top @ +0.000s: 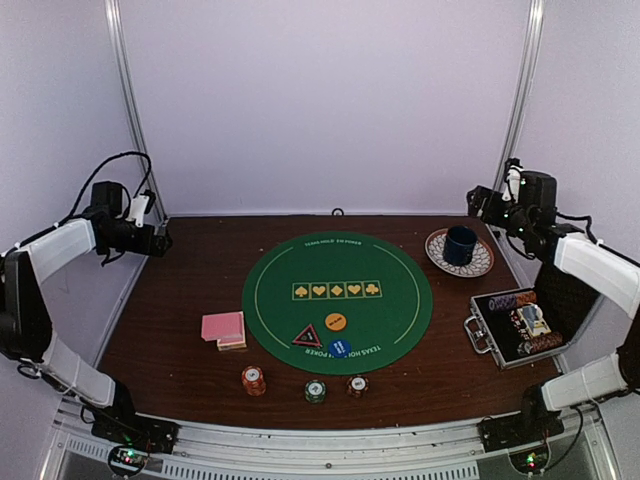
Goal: Distribute texas hold em gaming equipment
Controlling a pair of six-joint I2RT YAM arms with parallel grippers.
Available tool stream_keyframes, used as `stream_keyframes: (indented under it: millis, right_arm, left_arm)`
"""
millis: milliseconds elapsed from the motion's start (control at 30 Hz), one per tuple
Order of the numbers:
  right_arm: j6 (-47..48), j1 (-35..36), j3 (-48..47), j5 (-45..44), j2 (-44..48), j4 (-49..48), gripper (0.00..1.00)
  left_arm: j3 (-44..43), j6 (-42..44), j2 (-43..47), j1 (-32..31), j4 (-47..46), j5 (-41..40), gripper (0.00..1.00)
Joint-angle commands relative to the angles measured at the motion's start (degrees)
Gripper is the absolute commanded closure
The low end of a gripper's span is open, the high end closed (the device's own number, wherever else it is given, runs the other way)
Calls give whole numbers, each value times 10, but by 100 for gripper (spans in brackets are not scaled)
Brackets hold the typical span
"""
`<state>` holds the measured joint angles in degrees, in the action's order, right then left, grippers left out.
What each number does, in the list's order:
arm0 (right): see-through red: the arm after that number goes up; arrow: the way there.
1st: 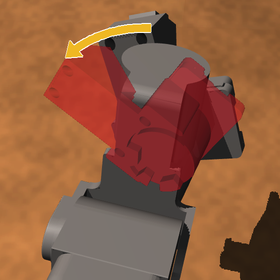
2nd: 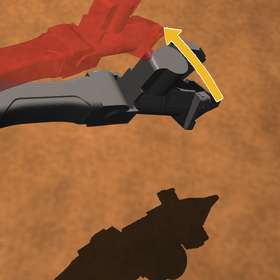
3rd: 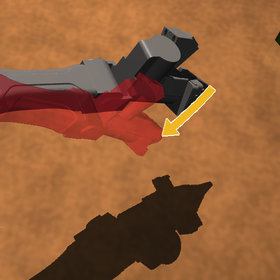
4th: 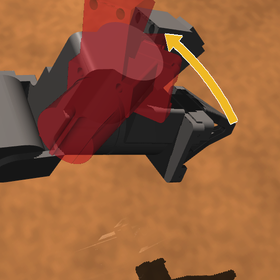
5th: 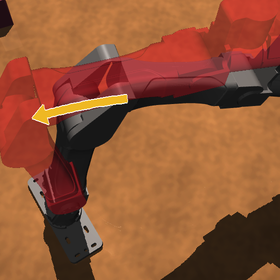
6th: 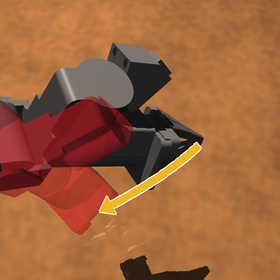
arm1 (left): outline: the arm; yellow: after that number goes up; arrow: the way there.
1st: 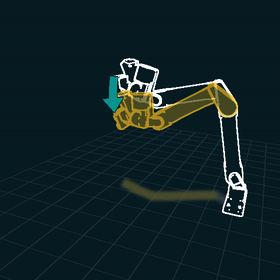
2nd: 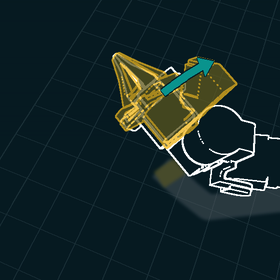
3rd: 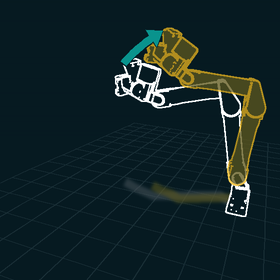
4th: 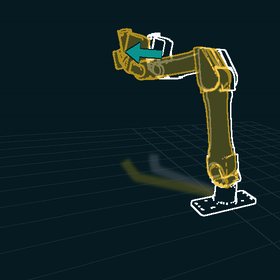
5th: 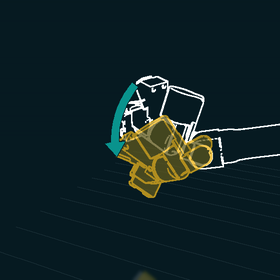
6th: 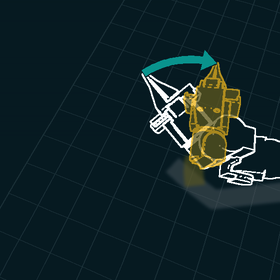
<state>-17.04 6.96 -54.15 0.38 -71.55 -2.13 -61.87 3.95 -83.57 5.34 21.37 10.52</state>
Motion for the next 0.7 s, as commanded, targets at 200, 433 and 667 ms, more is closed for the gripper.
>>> stream_keyframes:
  millis: [200, 433, 667]
  right_arm:
    - [78, 219, -118, 53, -94, 212, 3]
    - [114, 388, -212, 43, -208, 261, 21]
    - [139, 485, -308, 64, -353, 287, 37]
  left_arm:
    - [-71, -5, 44, 5, 137, 26, 3]
    - [-85, 16, 55, 5, 207, 31, 2]
    - [-72, 34, 68, 5, 250, 60, 2]
